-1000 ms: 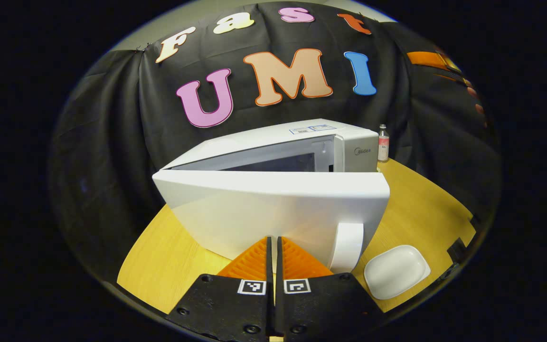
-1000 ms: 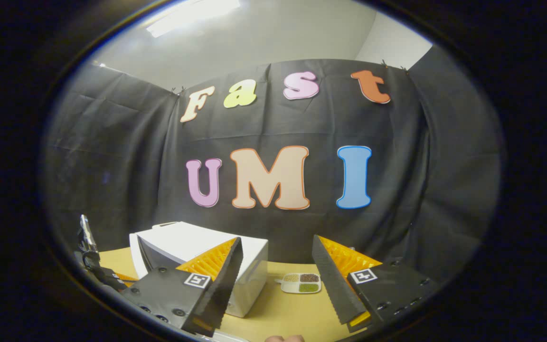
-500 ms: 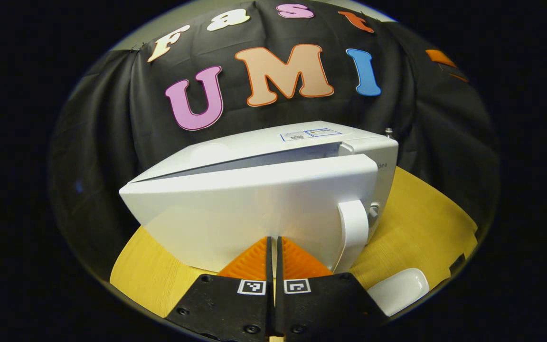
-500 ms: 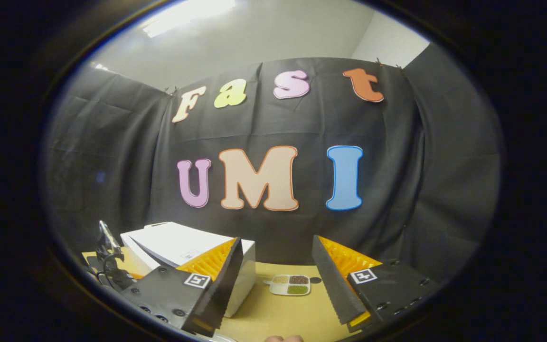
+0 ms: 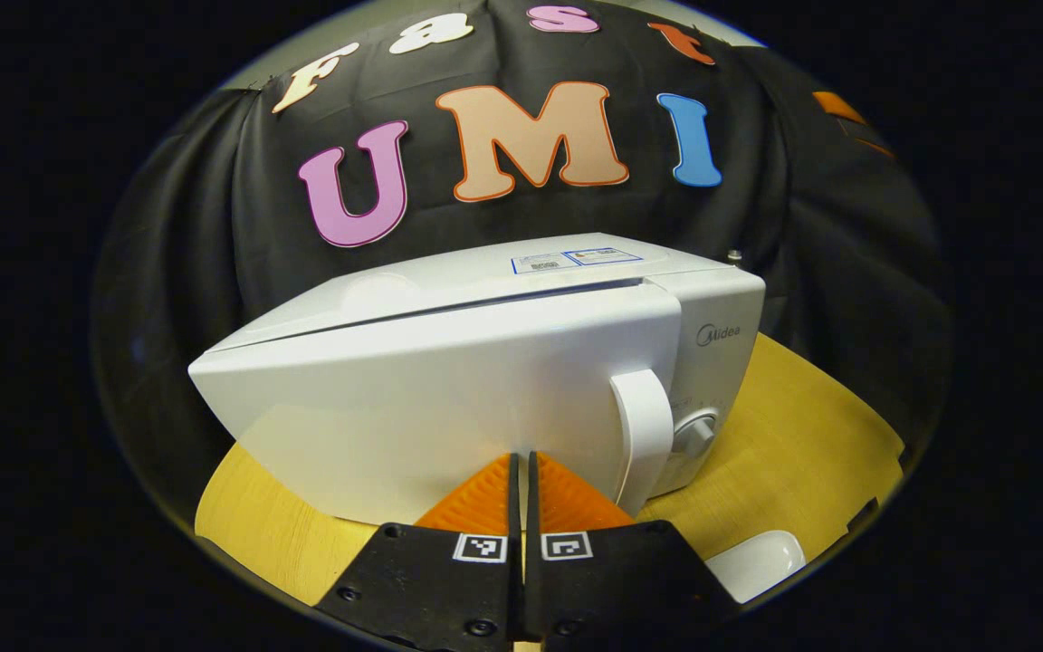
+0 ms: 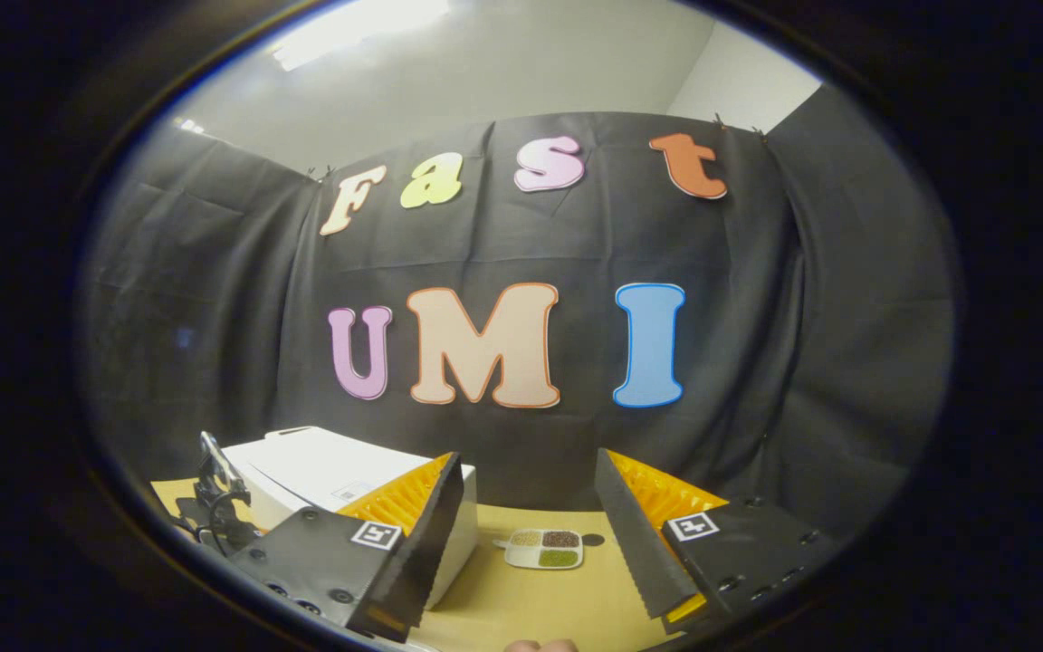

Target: Open the microwave oven with the left hand, put the food in, and close the microwave oven.

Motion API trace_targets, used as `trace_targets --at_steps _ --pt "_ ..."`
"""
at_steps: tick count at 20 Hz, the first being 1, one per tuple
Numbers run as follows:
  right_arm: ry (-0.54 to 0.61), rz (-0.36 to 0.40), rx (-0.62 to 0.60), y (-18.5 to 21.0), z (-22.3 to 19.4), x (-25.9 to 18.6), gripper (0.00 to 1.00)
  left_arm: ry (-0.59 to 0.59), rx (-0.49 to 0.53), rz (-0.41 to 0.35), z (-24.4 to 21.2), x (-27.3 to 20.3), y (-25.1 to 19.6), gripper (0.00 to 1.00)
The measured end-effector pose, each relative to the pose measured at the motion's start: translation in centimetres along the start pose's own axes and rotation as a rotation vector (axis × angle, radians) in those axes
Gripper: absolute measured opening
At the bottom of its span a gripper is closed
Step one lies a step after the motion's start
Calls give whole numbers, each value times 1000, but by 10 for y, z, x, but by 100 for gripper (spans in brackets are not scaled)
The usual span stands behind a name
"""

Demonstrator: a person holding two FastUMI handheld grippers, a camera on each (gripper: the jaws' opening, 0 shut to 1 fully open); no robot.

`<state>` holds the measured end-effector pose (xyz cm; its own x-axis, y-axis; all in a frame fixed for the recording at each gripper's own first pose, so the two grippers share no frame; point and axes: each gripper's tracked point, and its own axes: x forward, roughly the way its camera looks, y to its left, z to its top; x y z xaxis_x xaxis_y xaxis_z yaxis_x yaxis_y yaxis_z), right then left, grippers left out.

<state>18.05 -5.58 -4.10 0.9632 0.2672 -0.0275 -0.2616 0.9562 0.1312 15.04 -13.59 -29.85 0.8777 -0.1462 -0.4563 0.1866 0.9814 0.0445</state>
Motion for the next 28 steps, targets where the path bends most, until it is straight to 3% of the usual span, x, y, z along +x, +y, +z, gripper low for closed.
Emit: trace_targets --at_steps 11,12,15,16,20,23,28 --pt "-41 4 -12 8 13 -12 80 -20 7 -16 6 8 -6 0" --pt "-47 7 -11 11 16 -12 90 -11 30 -9 7 7 -5 0" --pt "-62 3 -38 16 17 -19 90 -57 59 -23 24 0 -7 0" --pt "-61 -3 -46 18 17 -19 80 -59 63 -29 24 -1 -7 0" --pt "-53 -41 -28 27 14 -28 80 -66 59 -65 34 -23 -8 0" --pt "-45 -83 -26 33 8 -33 80 -171 27 -102 84 -63 -4 0" --pt "-31 -108 -3 56 9 -34 80 -274 4 -98 173 -135 29 0"
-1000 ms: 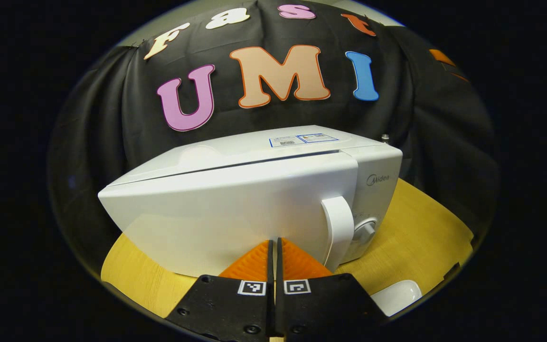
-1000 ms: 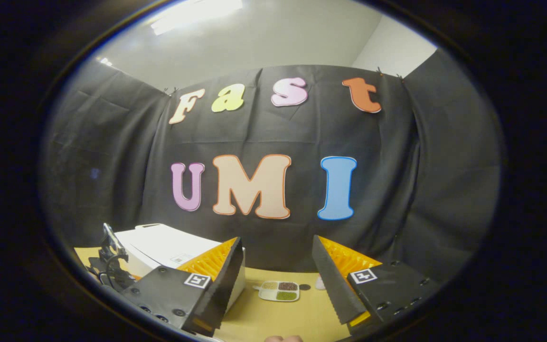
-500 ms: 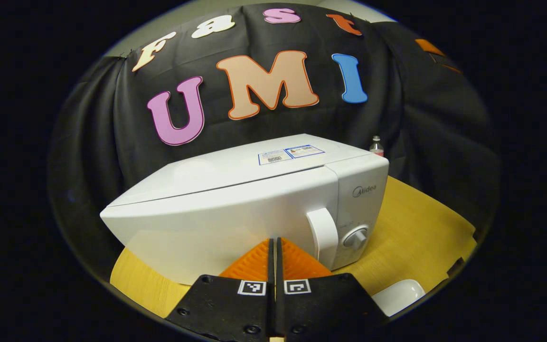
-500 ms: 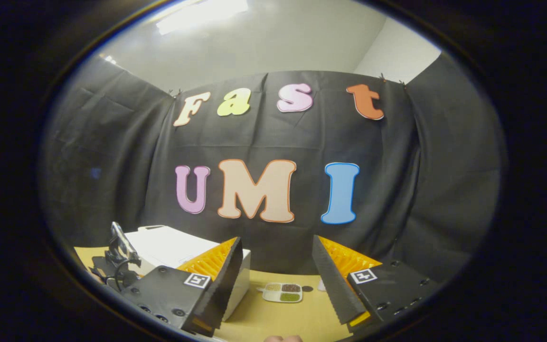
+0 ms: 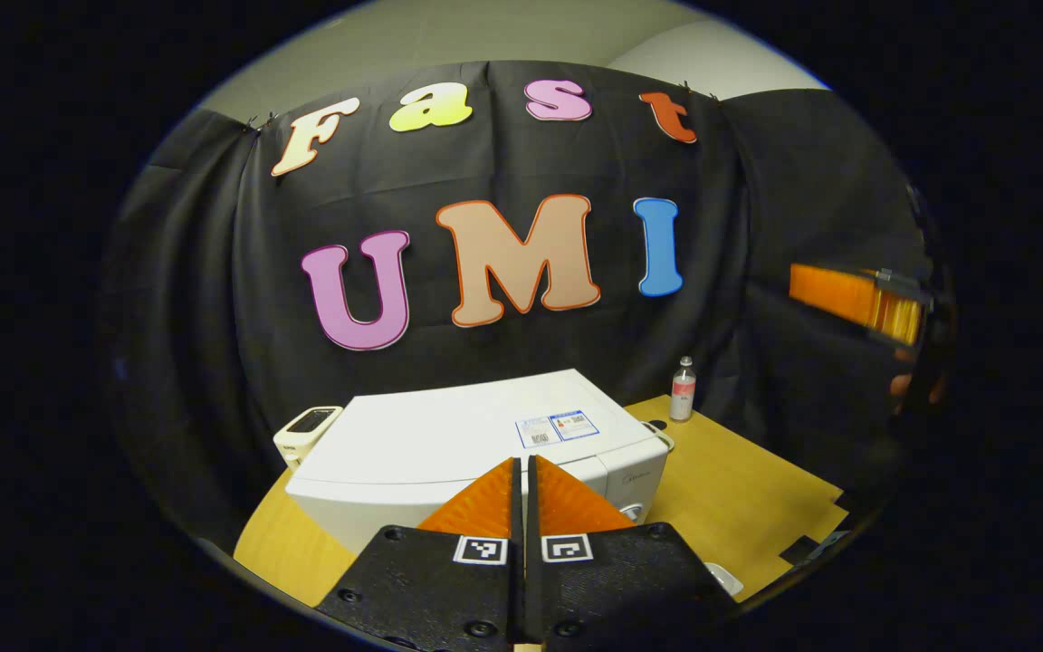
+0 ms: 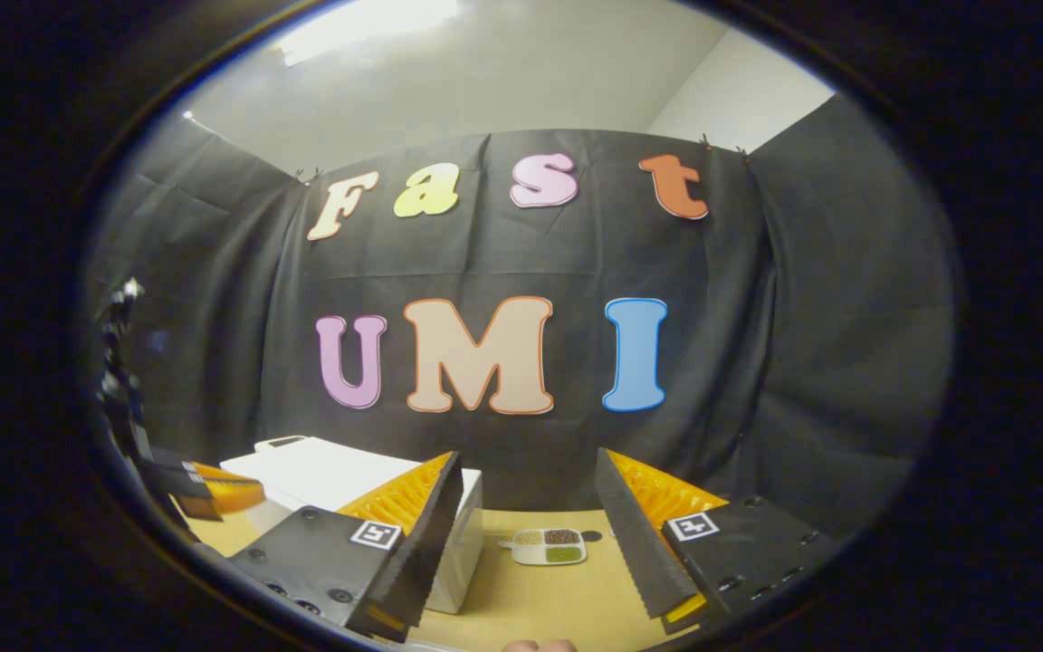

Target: Open the microwave oven with the left hand, put the food in, and close the microwave oven.

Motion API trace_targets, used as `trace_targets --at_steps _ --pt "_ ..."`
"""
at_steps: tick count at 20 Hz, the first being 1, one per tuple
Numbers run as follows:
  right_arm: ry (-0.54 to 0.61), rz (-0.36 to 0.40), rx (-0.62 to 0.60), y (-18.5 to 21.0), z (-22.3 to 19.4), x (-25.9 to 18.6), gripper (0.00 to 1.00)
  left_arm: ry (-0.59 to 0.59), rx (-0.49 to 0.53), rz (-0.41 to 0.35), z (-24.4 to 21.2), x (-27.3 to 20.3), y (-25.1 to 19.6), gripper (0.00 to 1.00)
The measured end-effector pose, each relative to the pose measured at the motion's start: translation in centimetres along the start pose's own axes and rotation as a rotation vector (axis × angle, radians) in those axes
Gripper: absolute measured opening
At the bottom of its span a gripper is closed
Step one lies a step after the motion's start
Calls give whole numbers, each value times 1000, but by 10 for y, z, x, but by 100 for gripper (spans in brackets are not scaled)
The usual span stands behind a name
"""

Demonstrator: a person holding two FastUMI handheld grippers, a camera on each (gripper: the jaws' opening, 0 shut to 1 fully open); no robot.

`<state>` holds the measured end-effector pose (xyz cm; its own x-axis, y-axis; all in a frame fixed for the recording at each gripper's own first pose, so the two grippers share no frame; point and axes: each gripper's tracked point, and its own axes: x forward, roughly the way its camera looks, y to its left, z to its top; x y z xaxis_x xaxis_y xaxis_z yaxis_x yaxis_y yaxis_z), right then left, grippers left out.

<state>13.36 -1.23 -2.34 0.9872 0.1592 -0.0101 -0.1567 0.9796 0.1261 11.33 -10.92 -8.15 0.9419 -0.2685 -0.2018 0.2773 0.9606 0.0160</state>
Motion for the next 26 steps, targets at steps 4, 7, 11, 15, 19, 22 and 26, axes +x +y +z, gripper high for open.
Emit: trace_targets --at_steps 4,7,11,15,19,22,26 --pt "10 5 0 18 -3 3 80 -130 -38 39 79 -33 29 0" --pt "1 18 11 33 2 3 90 -170 -91 95 91 -43 46 4" --pt "5 29 -13 43 1 4 90 -124 -156 173 62 -42 67 96" --pt "10 28 -13 49 0 4 80 -71 -174 166 45 -41 76 96" --pt "15 34 -17 58 -1 5 81 -105 -155 165 52 -41 83 96" --pt "14 40 -36 63 -2 6 80 -117 -119 164 54 -41 84 96" --pt "20 38 -36 65 -4 4 80 -133 -98 163 58 -42 84 96"
